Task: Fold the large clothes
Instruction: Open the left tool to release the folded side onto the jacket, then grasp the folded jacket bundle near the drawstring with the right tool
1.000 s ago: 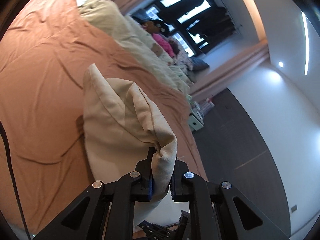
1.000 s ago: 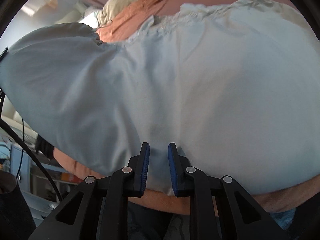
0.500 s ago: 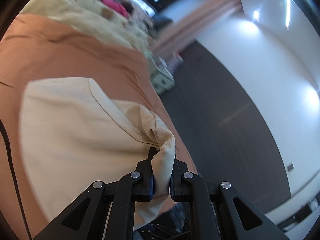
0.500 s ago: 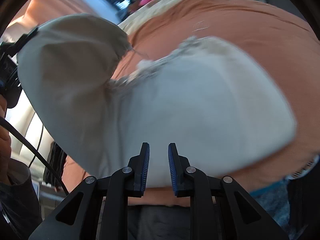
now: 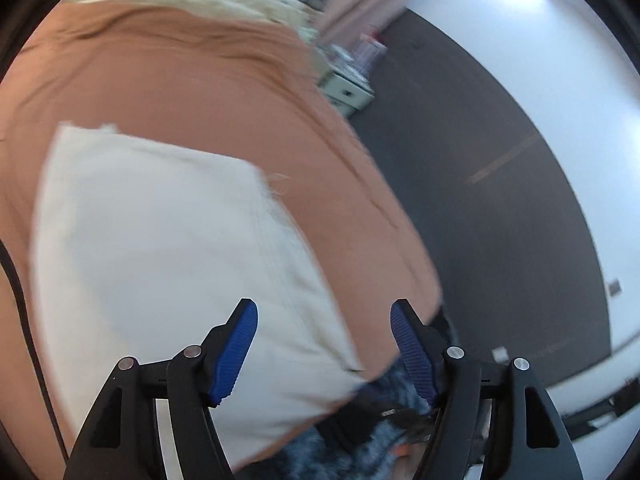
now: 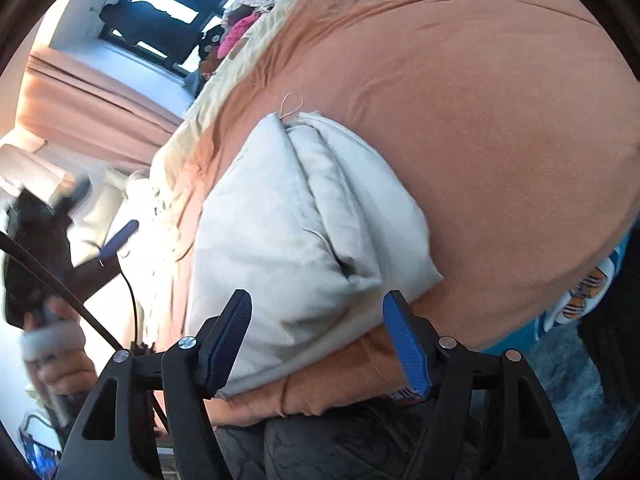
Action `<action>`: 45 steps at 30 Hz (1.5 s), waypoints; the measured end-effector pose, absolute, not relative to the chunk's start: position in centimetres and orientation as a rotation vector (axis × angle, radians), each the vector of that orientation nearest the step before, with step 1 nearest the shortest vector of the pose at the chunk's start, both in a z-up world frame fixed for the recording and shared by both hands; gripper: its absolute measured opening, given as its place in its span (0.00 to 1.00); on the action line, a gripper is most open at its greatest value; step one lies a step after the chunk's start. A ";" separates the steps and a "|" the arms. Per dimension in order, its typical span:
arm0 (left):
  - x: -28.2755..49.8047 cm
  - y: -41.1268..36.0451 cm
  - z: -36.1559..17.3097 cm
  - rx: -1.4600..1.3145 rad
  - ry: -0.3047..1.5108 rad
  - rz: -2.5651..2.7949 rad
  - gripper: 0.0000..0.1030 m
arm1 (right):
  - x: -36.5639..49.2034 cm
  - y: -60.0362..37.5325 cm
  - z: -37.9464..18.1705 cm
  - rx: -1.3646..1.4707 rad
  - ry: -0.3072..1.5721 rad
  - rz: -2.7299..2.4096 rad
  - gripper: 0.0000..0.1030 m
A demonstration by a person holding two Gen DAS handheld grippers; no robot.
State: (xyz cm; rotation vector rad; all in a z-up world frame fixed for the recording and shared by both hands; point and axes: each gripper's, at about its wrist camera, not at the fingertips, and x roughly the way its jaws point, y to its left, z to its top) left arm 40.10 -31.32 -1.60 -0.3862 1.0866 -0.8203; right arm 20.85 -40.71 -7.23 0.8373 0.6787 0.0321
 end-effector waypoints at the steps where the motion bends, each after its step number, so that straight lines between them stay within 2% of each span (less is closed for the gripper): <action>1: 40.4 -29.9 -1.9 -0.388 1.087 -0.784 0.68 | 21.2 -40.8 -7.2 0.827 0.681 0.036 0.65; 10: 40.4 -18.8 -7.7 -0.396 1.139 -0.483 0.68 | 27.7 -44.1 -8.4 0.763 0.786 0.158 0.65; 16: 40.1 -16.6 -12.0 -0.437 1.206 -0.392 0.68 | 34.6 -46.6 -7.7 0.646 0.946 0.266 0.65; 20: 39.7 -16.6 -13.9 -0.488 1.241 -0.423 0.68 | 38.8 -47.2 -6.9 0.579 1.021 0.277 0.52; 24: 39.6 -17.7 -14.6 -0.483 1.254 -0.448 0.68 | 42.5 -47.2 -6.8 0.568 1.078 0.291 0.44; 25: 39.5 -18.1 -14.5 -0.486 1.256 -0.452 0.66 | 42.9 -46.8 -6.7 0.564 1.087 0.289 0.41; 27: 39.4 -18.7 -14.4 -0.482 1.260 -0.470 0.58 | 43.8 -46.1 -6.7 0.557 1.094 0.302 0.26; 28: 39.2 -18.7 -14.3 -0.489 1.261 -0.487 0.53 | 44.3 -45.9 -6.8 0.550 1.092 0.309 0.12; 29: 38.8 -18.6 -14.0 -0.494 1.259 -0.504 0.52 | 44.4 -45.7 -6.6 0.533 1.090 0.306 0.06; 30: 38.7 -18.9 -13.6 -0.477 1.254 -0.504 0.52 | 44.5 -45.2 -6.4 0.503 1.082 0.296 0.04; 38: 38.2 -20.7 -12.5 -0.396 1.245 -0.548 0.50 | 42.3 -44.9 -3.8 0.353 0.978 0.174 0.02; 45: 39.7 -22.4 -12.6 -0.338 1.267 -0.509 0.50 | 42.1 -46.2 -5.0 0.468 1.002 0.188 0.07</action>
